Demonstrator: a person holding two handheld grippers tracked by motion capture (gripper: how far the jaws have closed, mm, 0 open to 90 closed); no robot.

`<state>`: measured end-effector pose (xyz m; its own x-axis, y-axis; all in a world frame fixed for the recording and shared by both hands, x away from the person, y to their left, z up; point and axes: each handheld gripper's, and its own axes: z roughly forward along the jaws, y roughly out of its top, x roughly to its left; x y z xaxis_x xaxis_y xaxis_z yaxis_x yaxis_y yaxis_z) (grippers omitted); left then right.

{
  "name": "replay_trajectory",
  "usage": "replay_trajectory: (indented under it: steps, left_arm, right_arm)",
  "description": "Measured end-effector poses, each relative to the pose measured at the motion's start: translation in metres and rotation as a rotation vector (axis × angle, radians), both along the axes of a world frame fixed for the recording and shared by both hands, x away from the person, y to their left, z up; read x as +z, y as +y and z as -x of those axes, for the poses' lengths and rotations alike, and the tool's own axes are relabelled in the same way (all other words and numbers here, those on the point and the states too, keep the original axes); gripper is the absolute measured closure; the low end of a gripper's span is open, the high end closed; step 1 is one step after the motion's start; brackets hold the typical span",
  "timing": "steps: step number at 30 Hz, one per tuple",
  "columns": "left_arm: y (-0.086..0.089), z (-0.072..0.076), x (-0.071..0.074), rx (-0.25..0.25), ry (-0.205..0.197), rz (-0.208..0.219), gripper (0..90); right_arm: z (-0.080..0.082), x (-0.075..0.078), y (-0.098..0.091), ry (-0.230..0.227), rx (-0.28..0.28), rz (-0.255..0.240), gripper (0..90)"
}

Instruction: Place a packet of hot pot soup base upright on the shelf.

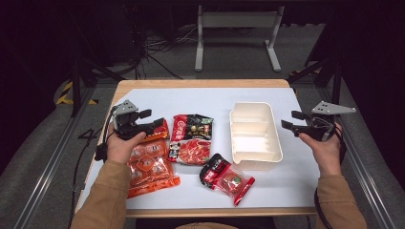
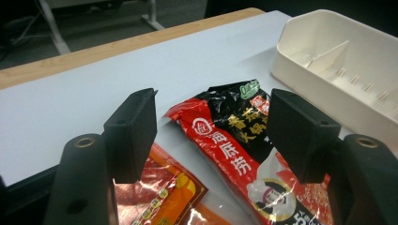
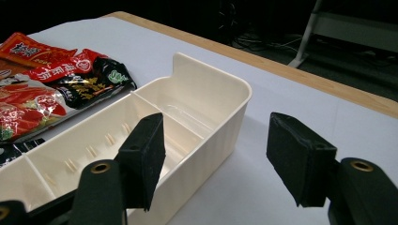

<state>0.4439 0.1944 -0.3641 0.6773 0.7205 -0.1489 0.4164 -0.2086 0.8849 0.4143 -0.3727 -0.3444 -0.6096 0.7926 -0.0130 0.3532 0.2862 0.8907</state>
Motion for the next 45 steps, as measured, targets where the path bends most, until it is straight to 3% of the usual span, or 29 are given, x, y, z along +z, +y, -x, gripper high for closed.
replay_trajectory:
  steps: [19,22,30,37,38,45]
  left_arm:
    - [-0.024,-0.033,0.002,-0.016,0.038,0.015,34.6]
    - [-0.029,-0.04,-0.003,-0.014,0.057,0.042,36.5]
    - [-0.039,-0.056,-0.022,0.024,0.115,0.008,37.9]
    - [-0.049,-0.067,-0.039,0.015,0.159,-0.025,36.6]
    - [-0.052,-0.07,-0.044,0.018,0.191,-0.038,36.3]
    - [-0.056,-0.078,-0.057,0.039,0.226,-0.068,36.0]
  right_arm:
    - [-0.001,-0.004,-0.004,0.015,-0.002,-0.018,37.8]
    - [-0.002,-0.005,-0.004,0.015,-0.001,-0.016,37.9]
    - [-0.001,-0.006,-0.004,0.017,-0.002,-0.018,37.9]
    - [-0.002,-0.007,-0.003,0.023,0.003,-0.013,37.7]
    - [-0.002,-0.007,-0.002,0.023,0.006,-0.013,37.7]
    - [-0.003,-0.008,-0.001,0.026,0.011,-0.011,37.5]
